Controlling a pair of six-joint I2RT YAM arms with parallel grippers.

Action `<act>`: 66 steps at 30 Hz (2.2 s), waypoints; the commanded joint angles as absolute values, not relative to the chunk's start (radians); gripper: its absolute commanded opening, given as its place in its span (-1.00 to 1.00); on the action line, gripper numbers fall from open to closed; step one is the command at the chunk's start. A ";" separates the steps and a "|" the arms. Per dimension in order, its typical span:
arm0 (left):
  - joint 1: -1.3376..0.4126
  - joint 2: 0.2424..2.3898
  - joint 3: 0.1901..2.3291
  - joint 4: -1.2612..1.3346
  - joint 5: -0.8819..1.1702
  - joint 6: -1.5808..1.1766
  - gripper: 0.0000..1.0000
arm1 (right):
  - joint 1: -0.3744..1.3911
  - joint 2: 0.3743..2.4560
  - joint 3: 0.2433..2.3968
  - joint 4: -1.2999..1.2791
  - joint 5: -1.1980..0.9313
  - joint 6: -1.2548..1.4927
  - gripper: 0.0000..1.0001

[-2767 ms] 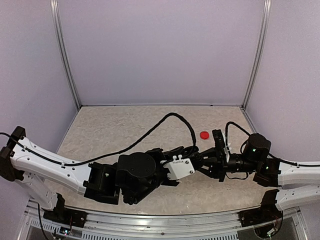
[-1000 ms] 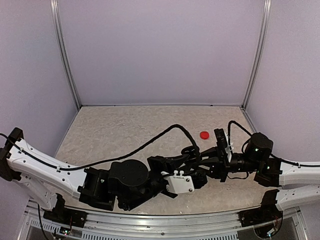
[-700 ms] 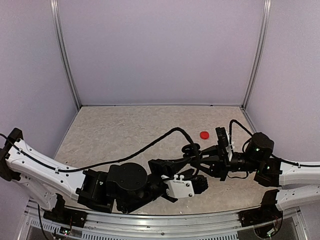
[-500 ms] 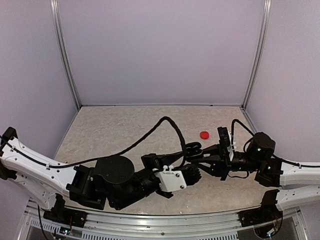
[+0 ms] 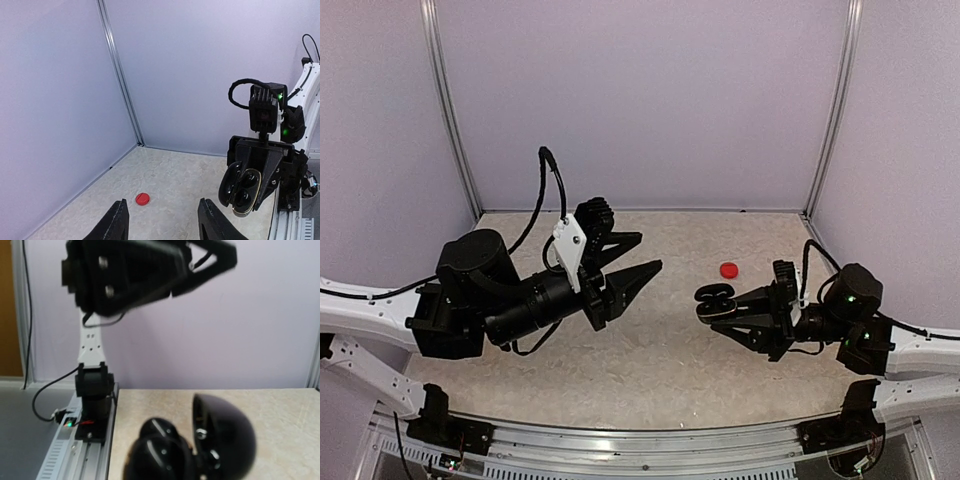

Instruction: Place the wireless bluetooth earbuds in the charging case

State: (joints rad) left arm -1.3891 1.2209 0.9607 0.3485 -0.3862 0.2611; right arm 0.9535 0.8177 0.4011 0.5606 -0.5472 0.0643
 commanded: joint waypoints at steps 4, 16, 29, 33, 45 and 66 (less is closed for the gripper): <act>-1.395 1.250 0.971 0.305 -0.230 0.195 -0.03 | 0.959 0.861 0.451 0.532 -0.610 0.050 -1.00; -1.392 1.354 1.015 0.312 -0.215 0.231 -0.02 | 0.980 0.945 0.504 0.526 -0.665 0.065 -1.00; -1.381 1.389 1.030 0.248 -0.166 0.224 -0.02 | 0.997 0.947 0.512 0.511 -0.670 0.056 -1.00; -1.382 1.373 1.055 0.255 -0.155 0.231 -0.02 | 0.997 0.954 0.504 0.512 -0.670 0.053 -1.00; -1.378 1.421 1.099 0.239 -0.176 0.233 -0.03 | 1.003 0.951 0.502 0.511 -0.675 0.050 -1.00; -1.378 1.338 1.030 0.244 -0.018 0.240 0.38 | 1.009 0.926 0.479 0.500 -0.608 0.046 -1.00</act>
State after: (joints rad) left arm -1.3918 1.3788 1.0527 0.2302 -0.0994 0.2619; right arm 0.9993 0.9432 0.4812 0.4770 -0.6285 0.0452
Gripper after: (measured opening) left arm 0.665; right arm 0.226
